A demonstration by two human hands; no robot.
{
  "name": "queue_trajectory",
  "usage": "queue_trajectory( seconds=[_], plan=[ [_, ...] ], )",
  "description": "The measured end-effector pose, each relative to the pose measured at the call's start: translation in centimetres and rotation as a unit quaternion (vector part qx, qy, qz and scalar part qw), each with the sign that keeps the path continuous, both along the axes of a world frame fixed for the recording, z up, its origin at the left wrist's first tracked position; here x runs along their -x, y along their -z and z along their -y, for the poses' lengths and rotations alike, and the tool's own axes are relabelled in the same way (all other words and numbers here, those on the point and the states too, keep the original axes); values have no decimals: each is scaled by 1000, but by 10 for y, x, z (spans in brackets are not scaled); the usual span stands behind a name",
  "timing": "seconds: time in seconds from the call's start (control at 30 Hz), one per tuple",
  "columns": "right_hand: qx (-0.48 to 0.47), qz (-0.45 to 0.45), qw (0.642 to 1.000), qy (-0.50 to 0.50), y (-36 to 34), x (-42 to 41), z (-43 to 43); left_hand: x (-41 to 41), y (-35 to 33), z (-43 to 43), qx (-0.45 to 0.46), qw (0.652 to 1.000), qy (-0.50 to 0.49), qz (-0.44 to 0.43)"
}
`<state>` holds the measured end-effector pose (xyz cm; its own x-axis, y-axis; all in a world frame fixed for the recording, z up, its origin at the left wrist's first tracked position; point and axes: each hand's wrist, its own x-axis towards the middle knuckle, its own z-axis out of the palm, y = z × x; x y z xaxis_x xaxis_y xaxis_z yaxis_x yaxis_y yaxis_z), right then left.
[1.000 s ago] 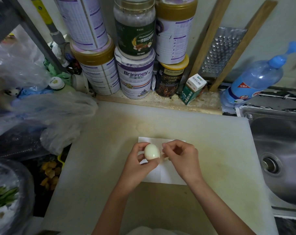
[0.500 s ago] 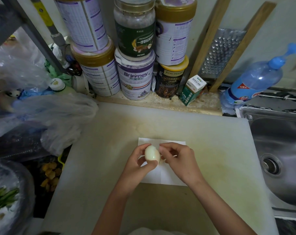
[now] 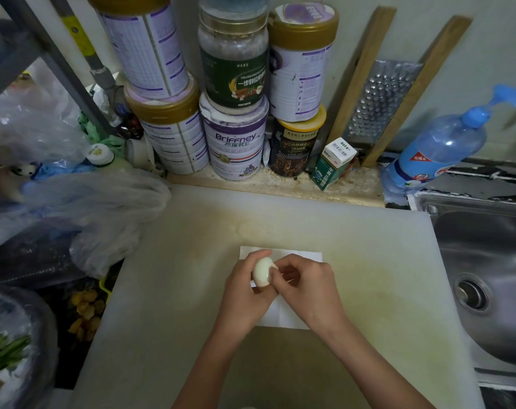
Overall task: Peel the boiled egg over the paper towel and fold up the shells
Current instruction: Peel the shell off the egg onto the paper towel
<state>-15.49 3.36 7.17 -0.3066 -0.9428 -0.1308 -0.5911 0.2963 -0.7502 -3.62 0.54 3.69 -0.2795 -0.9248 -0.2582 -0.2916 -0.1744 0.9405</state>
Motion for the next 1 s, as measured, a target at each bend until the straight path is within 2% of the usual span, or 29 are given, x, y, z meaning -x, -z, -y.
queue_trajectory(
  seconds=[0.2,0.43,0.5,0.63,0.73,1.0],
  plan=[
    [-2,-28,1000,5,-3,0,1,3,-1,3,29,999,5,39],
    [7,-25,999,22,-3,2,2,1,-5,2,19,999,-10,30],
    [2,1,999,34,-2,5,3,0,-6,3,8,1000,-20,17],
    [-34,138,986,87,2,11,5,-3,-4,3,8,1000,-22,11],
    [-38,193,974,112,3,12,5,-2,-4,4,24,999,-18,24],
    [-15,175,976,128,0,15,6,-3,2,0,54,995,18,82]
  ],
)
